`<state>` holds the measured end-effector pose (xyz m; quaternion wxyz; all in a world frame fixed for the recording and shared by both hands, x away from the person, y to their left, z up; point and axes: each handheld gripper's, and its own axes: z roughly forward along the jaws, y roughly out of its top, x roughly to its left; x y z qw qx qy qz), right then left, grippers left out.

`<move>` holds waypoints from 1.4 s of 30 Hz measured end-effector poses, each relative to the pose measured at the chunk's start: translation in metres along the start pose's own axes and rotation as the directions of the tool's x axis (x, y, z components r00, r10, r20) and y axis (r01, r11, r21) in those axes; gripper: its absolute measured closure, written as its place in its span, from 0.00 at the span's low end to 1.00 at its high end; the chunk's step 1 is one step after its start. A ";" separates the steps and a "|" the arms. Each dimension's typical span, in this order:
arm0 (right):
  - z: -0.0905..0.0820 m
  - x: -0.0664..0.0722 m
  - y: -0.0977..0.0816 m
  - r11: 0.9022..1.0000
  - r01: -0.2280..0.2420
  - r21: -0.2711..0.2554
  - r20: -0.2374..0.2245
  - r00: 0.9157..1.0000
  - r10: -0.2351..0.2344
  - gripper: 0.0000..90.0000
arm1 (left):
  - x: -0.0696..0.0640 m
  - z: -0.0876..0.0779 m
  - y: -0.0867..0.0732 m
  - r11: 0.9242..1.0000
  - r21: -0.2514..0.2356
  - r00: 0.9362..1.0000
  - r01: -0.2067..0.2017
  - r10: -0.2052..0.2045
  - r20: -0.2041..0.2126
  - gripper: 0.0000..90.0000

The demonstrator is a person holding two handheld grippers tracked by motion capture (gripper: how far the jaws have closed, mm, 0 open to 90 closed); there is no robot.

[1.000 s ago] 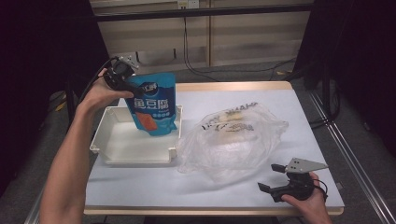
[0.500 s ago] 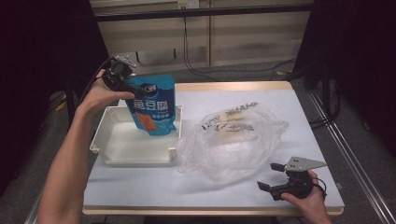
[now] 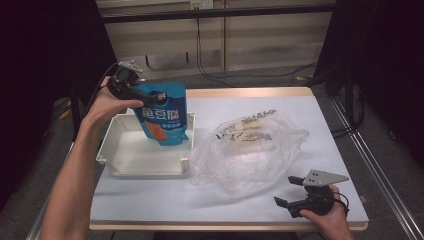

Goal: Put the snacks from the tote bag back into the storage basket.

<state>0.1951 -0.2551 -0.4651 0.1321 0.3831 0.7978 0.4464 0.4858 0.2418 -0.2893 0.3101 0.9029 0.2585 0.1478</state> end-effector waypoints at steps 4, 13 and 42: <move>0.001 -0.003 -0.001 1.000 -0.005 0.004 -0.001 1.000 0.005 0.13 | 0.001 -0.006 0.012 1.000 0.003 1.000 -0.021 0.021 -0.021 0.33; -0.002 -0.001 -0.002 1.000 -0.002 -0.002 0.002 1.000 0.002 0.13 | -0.011 -0.013 0.034 0.995 0.023 0.995 -0.096 0.096 0.002 0.47; -0.001 -0.003 -0.002 1.000 -0.011 0.008 0.000 1.000 0.011 0.13 | -0.031 0.013 0.058 0.954 0.110 0.960 -0.280 0.279 0.027 1.00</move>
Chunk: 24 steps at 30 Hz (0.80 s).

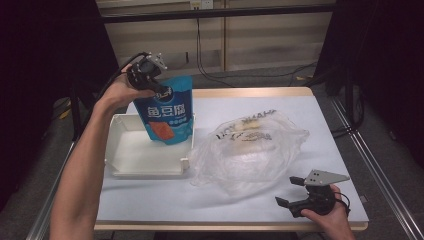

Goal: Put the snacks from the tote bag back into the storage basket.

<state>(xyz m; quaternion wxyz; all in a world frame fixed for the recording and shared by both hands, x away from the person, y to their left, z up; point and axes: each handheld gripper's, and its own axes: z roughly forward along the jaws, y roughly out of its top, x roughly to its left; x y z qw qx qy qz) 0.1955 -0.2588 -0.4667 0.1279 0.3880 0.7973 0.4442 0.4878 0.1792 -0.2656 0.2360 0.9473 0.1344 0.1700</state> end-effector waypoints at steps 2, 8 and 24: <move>0.000 0.001 0.000 1.000 0.005 -0.002 0.000 1.000 -0.005 0.13 | 0.000 0.000 0.000 1.000 -0.012 1.000 0.019 -0.019 0.002 0.99; -0.001 0.001 0.000 1.000 0.002 -0.003 -0.001 1.000 -0.002 0.13 | 0.004 -0.007 -0.006 0.996 -0.041 0.997 0.073 -0.073 0.005 0.83; 0.000 0.002 0.000 1.000 0.004 0.001 -0.003 1.000 -0.004 0.13 | 0.008 -0.019 -0.049 0.966 -0.131 0.974 0.222 -0.225 -0.010 0.24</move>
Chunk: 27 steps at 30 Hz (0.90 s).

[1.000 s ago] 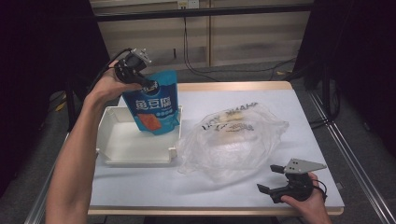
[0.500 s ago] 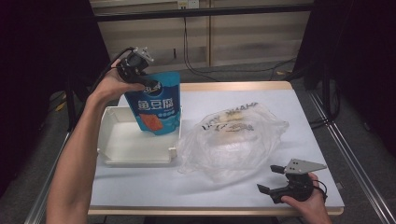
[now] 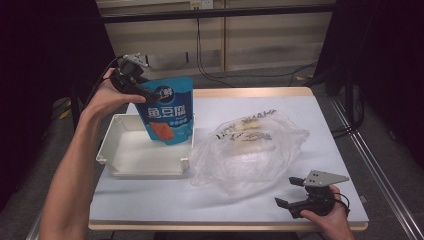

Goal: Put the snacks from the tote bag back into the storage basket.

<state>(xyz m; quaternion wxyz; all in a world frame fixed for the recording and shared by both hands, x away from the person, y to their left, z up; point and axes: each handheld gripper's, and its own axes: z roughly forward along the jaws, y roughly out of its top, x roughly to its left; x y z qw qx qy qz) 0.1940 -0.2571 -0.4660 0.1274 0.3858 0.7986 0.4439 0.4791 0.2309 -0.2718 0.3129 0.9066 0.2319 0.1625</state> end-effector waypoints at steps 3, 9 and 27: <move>0.000 -0.001 0.000 1.000 -0.001 -0.003 0.002 1.000 0.001 0.13 | -0.001 -0.003 -0.010 0.999 -0.027 0.999 0.032 -0.033 -0.018 0.17; -0.001 -0.001 0.000 1.000 -0.001 -0.009 0.005 1.000 0.002 0.13 | 0.002 -0.014 -0.027 0.991 -0.089 0.994 0.100 -0.103 -0.035 0.10; -0.005 -0.003 0.000 1.000 -0.013 -0.026 0.032 0.999 0.014 0.13 | -0.012 -0.043 -0.079 0.951 -0.169 0.959 0.259 -0.274 -0.073 0.05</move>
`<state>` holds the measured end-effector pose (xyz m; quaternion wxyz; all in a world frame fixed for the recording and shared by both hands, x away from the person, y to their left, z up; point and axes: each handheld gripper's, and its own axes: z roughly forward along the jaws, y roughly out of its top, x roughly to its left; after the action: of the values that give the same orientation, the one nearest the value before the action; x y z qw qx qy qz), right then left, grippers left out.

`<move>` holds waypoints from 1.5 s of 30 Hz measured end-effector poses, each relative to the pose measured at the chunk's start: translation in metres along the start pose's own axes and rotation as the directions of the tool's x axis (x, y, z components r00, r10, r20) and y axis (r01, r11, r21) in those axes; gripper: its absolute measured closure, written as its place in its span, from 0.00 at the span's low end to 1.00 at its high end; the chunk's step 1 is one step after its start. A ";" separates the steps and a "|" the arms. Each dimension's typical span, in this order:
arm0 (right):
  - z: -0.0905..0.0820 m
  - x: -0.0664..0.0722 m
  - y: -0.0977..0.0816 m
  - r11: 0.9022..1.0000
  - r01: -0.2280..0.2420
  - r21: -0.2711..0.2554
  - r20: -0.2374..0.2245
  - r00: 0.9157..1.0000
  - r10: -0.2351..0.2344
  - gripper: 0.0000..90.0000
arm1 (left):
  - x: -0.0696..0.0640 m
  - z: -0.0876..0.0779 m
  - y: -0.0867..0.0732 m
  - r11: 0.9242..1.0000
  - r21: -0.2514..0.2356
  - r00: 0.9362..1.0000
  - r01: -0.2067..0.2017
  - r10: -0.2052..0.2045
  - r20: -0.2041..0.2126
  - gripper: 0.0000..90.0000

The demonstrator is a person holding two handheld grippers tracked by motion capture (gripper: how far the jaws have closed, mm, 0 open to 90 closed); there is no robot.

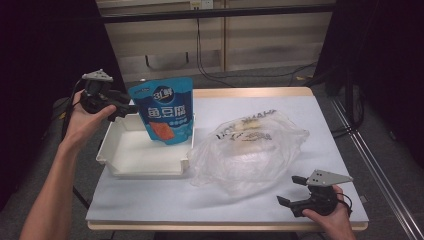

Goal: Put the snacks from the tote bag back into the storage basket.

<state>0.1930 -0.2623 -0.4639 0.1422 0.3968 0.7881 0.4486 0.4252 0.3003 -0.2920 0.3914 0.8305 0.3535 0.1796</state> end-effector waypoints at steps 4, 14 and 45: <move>0.000 0.000 0.000 1.000 -0.002 -0.005 0.006 1.000 0.002 0.13 | -0.005 -0.009 -0.011 1.000 -0.022 1.000 0.004 -0.004 0.002 0.04; -0.003 0.000 0.000 1.000 -0.001 -0.012 0.011 1.000 0.001 0.13 | -0.028 -0.020 -0.049 0.999 -0.052 0.999 0.014 -0.016 -0.040 0.04; -0.006 -0.002 -0.001 1.000 -0.017 -0.017 0.027 0.999 0.017 0.13 | -0.113 -0.020 -0.173 0.983 -0.133 0.987 0.130 -0.141 -0.073 0.04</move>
<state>0.1903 -0.2673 -0.4622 0.1523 0.4084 0.7789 0.4510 0.2589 0.3059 -0.4165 0.4401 0.7697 0.4128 0.2088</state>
